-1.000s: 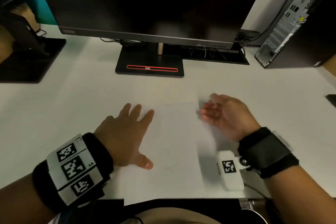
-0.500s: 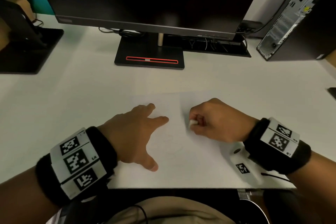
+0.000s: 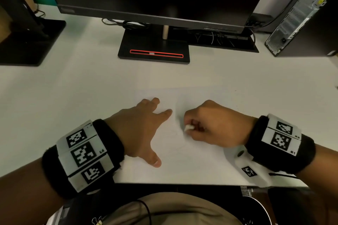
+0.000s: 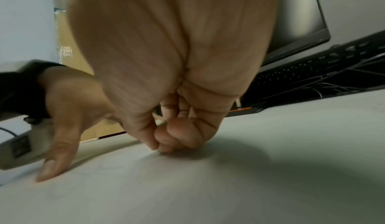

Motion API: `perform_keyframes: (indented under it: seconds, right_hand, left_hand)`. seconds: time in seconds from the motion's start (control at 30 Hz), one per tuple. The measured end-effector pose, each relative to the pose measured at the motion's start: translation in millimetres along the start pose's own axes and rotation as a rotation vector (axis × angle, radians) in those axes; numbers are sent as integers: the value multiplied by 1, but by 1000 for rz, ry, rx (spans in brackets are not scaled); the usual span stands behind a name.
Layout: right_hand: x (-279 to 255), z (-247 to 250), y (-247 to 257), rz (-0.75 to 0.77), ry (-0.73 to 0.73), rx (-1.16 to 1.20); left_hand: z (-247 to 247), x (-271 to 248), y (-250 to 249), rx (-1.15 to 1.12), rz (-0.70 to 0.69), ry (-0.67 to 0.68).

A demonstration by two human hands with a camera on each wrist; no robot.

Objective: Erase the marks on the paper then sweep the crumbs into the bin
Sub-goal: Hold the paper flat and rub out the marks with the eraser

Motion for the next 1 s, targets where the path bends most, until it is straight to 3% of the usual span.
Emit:
perform_keyframes:
  seconds: [0.13, 0.3, 0.43, 0.57, 0.7, 0.87, 1.0]
  right_hand:
    - [9, 17, -23, -88, -116, -64]
    - [5, -1, 1, -7, -8, 17]
    - [13, 17, -27, -140, -131, -50]
    - [6, -4, 5, -17, 19, 4]
    - [16, 14, -18, -121, -76, -54]
    - [10, -5, 9, -18, 60, 18]
    - [19, 13, -16, -133, -77, -62]
  left_hand:
    - [0, 0, -1, 1, -2, -2]
    - [0, 1, 0, -9, 4, 8]
    - [-1, 1, -1, -6, -4, 2]
    - [-1, 1, -1, -4, -3, 6]
    - [-2, 3, 0, -1, -12, 2]
    - [-2, 2, 1, -11, -13, 5]
    - [-2, 2, 1, 10, -20, 0]
Point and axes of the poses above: each hand's wrist, its own x-axis towards the middle knuckle, its own z-axis out of the back of the hand, y = z × x, the point moved 6 cm from there along x, towards the middle knuckle, and after that the axes turned 7 degrees about -y, right-handed, at the moved point
